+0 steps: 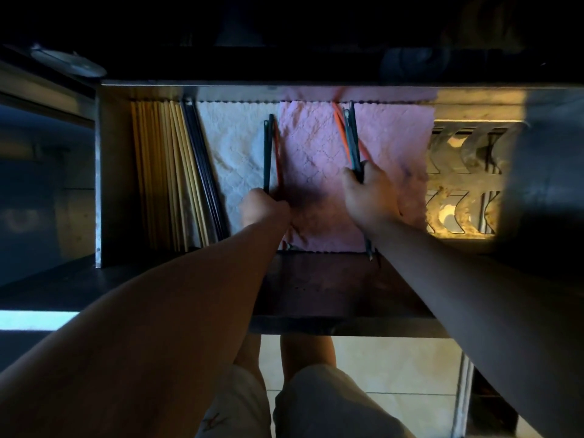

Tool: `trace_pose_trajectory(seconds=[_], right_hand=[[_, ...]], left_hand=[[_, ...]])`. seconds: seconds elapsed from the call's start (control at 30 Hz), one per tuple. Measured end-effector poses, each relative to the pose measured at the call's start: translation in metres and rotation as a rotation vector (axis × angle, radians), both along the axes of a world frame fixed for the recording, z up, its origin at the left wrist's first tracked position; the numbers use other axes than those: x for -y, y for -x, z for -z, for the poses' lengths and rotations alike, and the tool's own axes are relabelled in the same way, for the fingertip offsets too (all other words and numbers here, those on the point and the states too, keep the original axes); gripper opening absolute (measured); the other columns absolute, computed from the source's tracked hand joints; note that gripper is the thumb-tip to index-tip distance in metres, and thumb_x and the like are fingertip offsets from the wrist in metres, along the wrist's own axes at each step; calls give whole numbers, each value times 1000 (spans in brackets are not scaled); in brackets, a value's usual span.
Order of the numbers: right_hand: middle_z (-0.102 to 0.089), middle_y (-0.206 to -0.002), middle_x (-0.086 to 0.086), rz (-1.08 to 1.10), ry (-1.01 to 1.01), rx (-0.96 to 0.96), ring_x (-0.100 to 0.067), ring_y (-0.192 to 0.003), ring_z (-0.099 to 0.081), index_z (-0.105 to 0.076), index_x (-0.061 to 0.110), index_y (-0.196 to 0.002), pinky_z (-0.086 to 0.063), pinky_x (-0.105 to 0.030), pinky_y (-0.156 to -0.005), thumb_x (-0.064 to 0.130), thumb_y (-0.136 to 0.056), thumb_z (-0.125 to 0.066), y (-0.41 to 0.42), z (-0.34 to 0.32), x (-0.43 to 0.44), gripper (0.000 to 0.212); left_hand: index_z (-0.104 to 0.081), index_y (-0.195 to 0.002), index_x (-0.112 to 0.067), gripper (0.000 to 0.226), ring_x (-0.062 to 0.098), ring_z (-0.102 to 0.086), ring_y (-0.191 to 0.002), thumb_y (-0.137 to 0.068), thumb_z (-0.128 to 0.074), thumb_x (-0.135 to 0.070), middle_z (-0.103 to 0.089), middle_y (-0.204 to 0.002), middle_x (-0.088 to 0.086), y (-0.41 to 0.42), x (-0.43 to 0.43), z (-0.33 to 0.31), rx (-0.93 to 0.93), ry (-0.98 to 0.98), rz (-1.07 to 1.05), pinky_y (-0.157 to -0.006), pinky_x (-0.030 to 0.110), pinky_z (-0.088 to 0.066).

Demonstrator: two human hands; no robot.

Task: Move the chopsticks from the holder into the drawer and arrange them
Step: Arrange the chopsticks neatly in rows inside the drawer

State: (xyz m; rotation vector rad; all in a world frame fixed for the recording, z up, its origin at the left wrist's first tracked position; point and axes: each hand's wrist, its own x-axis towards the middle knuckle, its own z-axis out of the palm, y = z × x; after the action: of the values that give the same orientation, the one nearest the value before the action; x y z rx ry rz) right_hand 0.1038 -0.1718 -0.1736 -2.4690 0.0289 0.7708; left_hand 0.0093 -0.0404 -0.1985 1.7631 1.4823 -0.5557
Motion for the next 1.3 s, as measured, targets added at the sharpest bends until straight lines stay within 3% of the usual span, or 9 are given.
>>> trace_pose_trajectory(seconds=[0.13, 0.37, 0.53, 0.7, 0.77, 0.9, 1.13, 1.23, 1.3], right_hand=[[-57, -68, -3, 77, -117, -25, -25, -64, -57, -60, 15, -79, -32, -27, -51, 37, -93, -51, -3, 5, 1, 28], [-56, -55, 5, 184, -244, -81, -6, -44, -54, -56, 24, -62, -41, -22, -45, 40, -95, -47, -2, 0, 5, 38], [-53, -52, 7, 230, -271, -59, -10, -46, -53, -57, 26, -66, -42, -24, -48, 45, -94, -46, 0, -3, 7, 36], [-55, -57, 3, 196, -240, -215, -19, -49, -52, -65, 23, -75, -40, -28, -51, 41, -89, -51, 7, -3, -19, 26], [-53, -62, -2, 215, -250, -316, -22, -51, -49, -67, 15, -86, -39, -29, -55, 33, -88, -51, 12, -4, -38, 24], [-55, -62, -8, 230, -227, -423, -24, -51, -50, -61, 15, -71, -43, -31, -54, 17, -85, -49, 24, -7, -75, 20], [-49, -78, -15, 209, -209, -550, -21, -55, -43, -55, 10, -111, -36, -28, -48, 2, -97, -34, 51, 5, -127, 27], [-49, -98, -18, 211, -202, -547, -24, -72, -50, -51, 13, -120, -37, -28, -54, 1, -97, -38, 61, 22, -144, 29], [-50, -102, -15, 184, -175, -476, -25, -87, -52, -50, 1, -128, -42, -30, -61, -3, -94, -44, 65, 31, -153, 35]], left_hand=[[-68, -87, -9, 16, 26, -62, -73, -76, -67, -21, -67, -78, 8, -4, 5, -7, 108, -3, -27, -58, 26, -39], [-62, -78, -21, 15, 7, -50, -56, -81, -74, -28, -54, -62, -10, -24, 19, -18, 206, 113, 26, -47, 22, -34], [-61, -75, -18, 27, 16, -61, -67, -89, -65, -41, -63, -70, -3, -35, 31, -24, 268, 176, -11, -54, 24, -40], [-65, -105, -6, 41, 37, -64, -96, -101, -38, -37, -70, -101, 18, -24, 16, -33, 236, 166, -104, -85, 46, -52], [-64, -101, -6, 38, 40, -63, -98, -102, -36, -33, -69, -105, 20, -15, 2, -35, 229, 164, -123, -87, 47, -52], [-62, -98, -13, 28, 38, -63, -98, -101, -37, -27, -69, -105, 19, 3, -29, -33, 211, 147, -158, -85, 44, -52], [-52, -114, -16, 22, 31, -66, -95, -93, -47, -18, -66, -103, 11, 31, -68, -26, 145, 250, -281, -86, 48, -56], [-52, -120, -16, 35, 29, -66, -96, -86, -59, -12, -66, -106, 8, 39, -76, -23, 119, 245, -215, -86, 45, -56], [-51, -125, -15, 43, 25, -64, -98, -84, -63, -9, -65, -109, 5, 43, -82, -21, 110, 234, -176, -86, 38, -55]])
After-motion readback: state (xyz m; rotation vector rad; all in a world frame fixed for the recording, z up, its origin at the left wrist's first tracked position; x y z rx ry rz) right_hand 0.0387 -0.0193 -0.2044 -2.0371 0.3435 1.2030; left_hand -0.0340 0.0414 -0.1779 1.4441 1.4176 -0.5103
